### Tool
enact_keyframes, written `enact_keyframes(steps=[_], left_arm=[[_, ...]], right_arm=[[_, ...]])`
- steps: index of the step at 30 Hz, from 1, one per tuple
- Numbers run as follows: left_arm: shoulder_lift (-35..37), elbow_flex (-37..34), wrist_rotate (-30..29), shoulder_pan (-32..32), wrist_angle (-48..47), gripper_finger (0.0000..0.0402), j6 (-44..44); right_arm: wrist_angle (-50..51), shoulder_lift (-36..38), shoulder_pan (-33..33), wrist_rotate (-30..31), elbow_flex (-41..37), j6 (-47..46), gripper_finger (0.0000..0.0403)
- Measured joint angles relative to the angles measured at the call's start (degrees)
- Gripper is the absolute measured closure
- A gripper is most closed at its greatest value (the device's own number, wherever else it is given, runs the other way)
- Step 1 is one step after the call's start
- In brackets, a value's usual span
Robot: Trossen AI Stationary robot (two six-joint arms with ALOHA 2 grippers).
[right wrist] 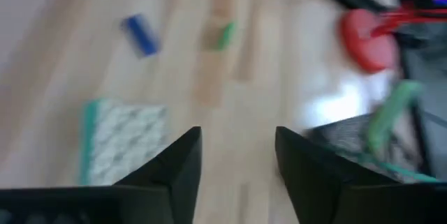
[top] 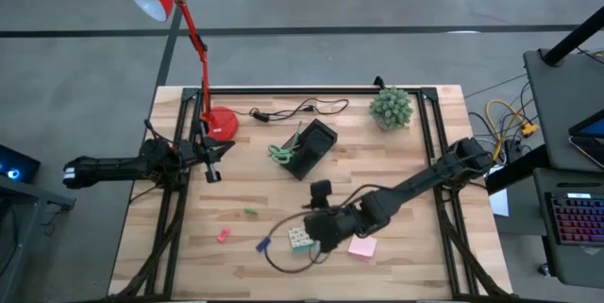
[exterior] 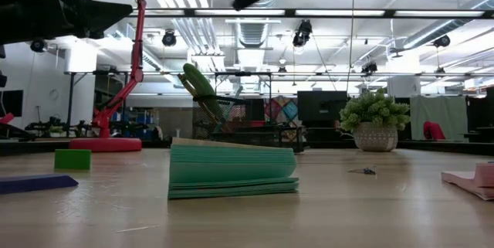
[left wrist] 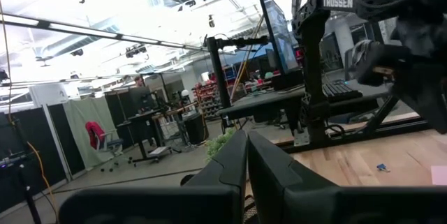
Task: Pick and place office supplies into organizer
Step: Put the blue sticky notes into the black desk organizer
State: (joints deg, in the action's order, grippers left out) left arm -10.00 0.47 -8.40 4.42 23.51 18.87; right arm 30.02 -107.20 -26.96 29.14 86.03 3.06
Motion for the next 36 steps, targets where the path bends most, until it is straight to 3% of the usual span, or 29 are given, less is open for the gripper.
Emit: enact_keyframes(steps=[7,18,36], left_arm=[[-0.04,0.0,0.03,0.01,0.0,0.0402,0.0],[-0.11,0.0,0.02,0.01,0.01,0.0402,-0.02],[-0.52,0.0,0.02,0.01,-0.09,0.0402,-0.22]], right_arm=[[-5.47,-3.06,-1.78,-15.09,-1.85,0.19,0.0209],[-7.79,-11.68,-2.85,-12.41,-1.25,5.11,0.0226],[-3.84,-12.87,-2.91,-11.07,-1.89,6.42,0.024]])
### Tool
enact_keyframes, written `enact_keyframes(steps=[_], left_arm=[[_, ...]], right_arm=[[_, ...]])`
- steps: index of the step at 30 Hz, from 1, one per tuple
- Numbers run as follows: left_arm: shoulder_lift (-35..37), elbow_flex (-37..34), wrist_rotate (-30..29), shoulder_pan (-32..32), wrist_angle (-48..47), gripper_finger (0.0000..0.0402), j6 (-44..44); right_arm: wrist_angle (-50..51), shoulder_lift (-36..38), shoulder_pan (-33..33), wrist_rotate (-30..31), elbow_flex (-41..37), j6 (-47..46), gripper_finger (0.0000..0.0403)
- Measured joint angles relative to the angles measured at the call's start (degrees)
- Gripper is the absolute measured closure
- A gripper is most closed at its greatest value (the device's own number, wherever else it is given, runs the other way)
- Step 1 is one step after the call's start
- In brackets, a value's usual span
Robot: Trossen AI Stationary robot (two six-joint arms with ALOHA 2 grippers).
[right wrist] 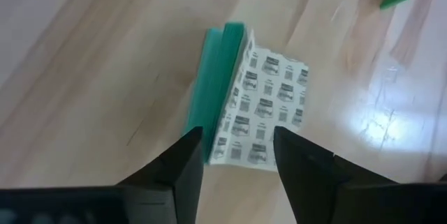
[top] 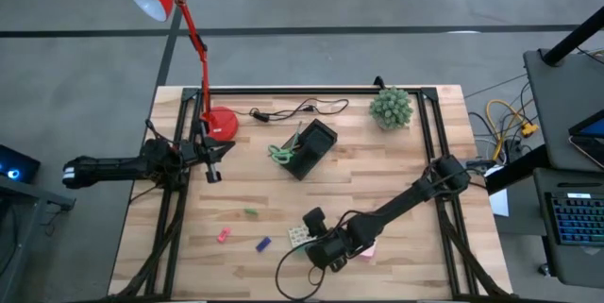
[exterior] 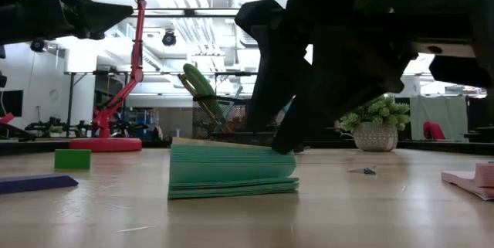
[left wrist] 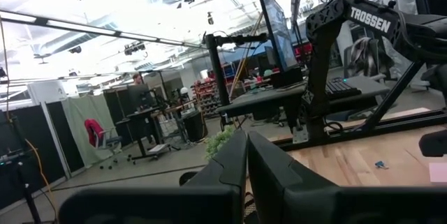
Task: Pick and place office supplies into organizer
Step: Put the blue sticky notes into the black desk organizer
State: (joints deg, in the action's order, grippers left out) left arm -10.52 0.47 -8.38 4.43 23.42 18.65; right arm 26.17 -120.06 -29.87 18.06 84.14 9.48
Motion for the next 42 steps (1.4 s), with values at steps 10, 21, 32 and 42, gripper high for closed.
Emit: enact_keyframes(steps=[10,21,32,42], left_arm=[[-0.22,-0.02,-0.02,0.0,0.09,0.0402,0.02],[-0.22,0.0,0.0,0.0,0.07,0.0402,0.04],[-0.22,0.0,0.0,0.0,0.07,0.0402,0.04],[-0.22,-0.01,0.0,0.0,0.07,0.0402,0.06]], right_arm=[[-2.82,-2.19,-0.13,-0.06,0.0,1.11,0.0241],[-2.78,-3.28,-0.08,4.4,-0.02,1.24,0.0254],[-2.75,-3.09,0.79,4.51,-0.02,-0.13,0.0272],[-2.77,-3.09,1.81,4.45,-0.02,-3.5,0.0317]])
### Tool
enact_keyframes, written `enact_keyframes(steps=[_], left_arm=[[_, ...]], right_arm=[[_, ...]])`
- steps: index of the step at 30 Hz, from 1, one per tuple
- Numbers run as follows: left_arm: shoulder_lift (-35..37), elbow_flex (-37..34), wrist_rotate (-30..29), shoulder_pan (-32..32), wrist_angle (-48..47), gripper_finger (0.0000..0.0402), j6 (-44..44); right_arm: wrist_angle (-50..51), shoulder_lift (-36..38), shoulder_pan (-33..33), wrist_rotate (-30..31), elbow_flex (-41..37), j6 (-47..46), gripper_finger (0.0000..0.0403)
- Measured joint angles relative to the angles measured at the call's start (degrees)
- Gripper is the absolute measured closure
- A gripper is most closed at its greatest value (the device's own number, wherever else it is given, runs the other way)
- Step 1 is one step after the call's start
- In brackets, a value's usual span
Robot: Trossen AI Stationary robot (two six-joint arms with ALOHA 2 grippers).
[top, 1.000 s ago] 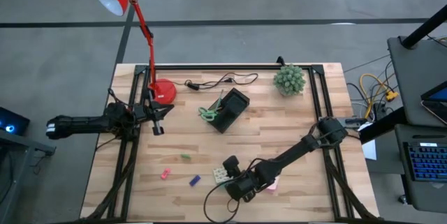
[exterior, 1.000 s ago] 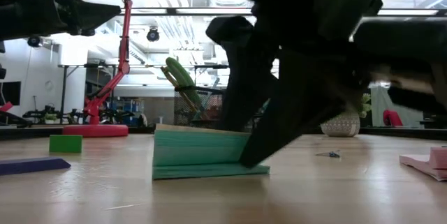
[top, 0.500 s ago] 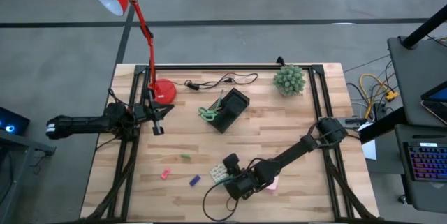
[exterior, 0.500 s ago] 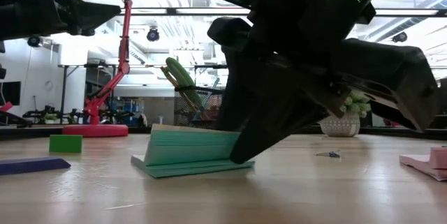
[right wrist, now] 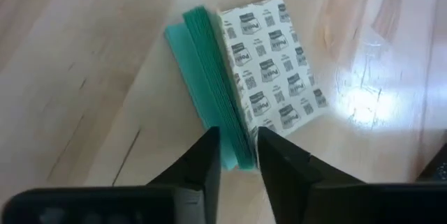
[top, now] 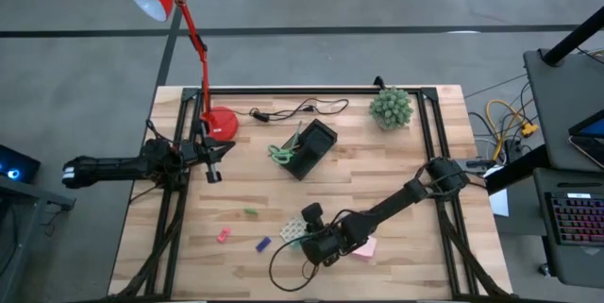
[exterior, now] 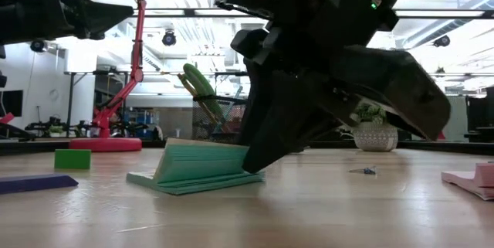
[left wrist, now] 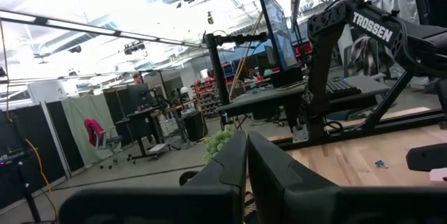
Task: Pick and place office supplies into organizer
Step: Put the blue sticky notes into the black desk organizer
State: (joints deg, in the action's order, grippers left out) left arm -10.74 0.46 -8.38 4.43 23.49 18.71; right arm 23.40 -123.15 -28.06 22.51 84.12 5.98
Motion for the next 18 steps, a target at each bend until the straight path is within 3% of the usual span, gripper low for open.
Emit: enact_keyframes(steps=[6,18], left_arm=[[0.0,0.01,0.0,0.0,0.0,0.0402,-0.01],[0.02,0.01,-0.02,0.0,0.0,0.0402,0.01]], right_arm=[[0.39,-0.02,0.6,-2.02,-0.02,-3.31,0.0386],[0.6,1.82,0.71,-0.95,-0.04,-2.51,0.0395]])
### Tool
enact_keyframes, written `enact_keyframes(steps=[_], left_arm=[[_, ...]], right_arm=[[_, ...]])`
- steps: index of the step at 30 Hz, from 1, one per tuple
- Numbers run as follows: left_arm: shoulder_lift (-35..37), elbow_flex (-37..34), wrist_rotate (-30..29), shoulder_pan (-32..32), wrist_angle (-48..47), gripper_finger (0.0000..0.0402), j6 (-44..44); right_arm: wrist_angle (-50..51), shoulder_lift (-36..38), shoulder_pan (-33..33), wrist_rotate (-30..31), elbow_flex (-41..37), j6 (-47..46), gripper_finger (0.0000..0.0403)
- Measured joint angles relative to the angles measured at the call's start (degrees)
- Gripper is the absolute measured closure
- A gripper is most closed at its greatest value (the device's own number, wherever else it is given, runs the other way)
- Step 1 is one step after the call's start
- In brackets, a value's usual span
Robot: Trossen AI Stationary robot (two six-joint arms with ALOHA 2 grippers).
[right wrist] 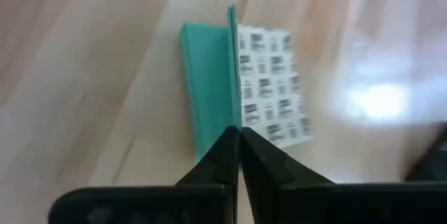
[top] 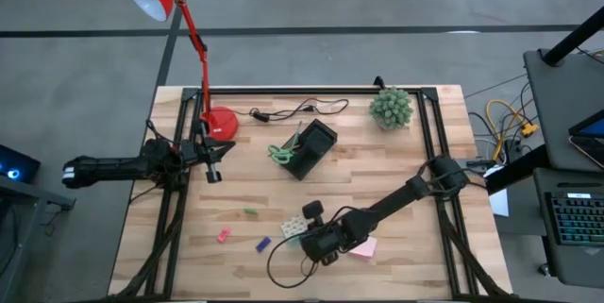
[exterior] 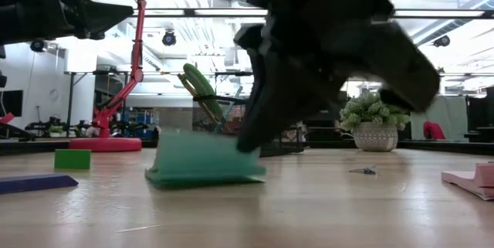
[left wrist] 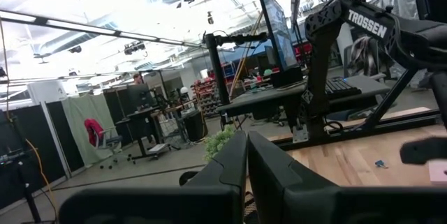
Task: Pick and place office supplies into organizer
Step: Put the blue sticky notes into the black desk organizer
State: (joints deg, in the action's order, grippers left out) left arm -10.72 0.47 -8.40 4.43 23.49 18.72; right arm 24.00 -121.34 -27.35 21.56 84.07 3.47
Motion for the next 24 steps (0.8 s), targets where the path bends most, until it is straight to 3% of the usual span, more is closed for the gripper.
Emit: enact_keyframes(steps=[15,24], left_arm=[[0.0,-0.02,0.0,0.0,0.03,0.0402,0.0],[0.04,0.0,0.01,0.0,0.06,0.0402,0.0]], right_arm=[[8.23,7.79,0.49,10.23,0.0,0.96,0.0395],[19.42,15.78,3.34,18.94,0.0,-0.29,0.0395]])
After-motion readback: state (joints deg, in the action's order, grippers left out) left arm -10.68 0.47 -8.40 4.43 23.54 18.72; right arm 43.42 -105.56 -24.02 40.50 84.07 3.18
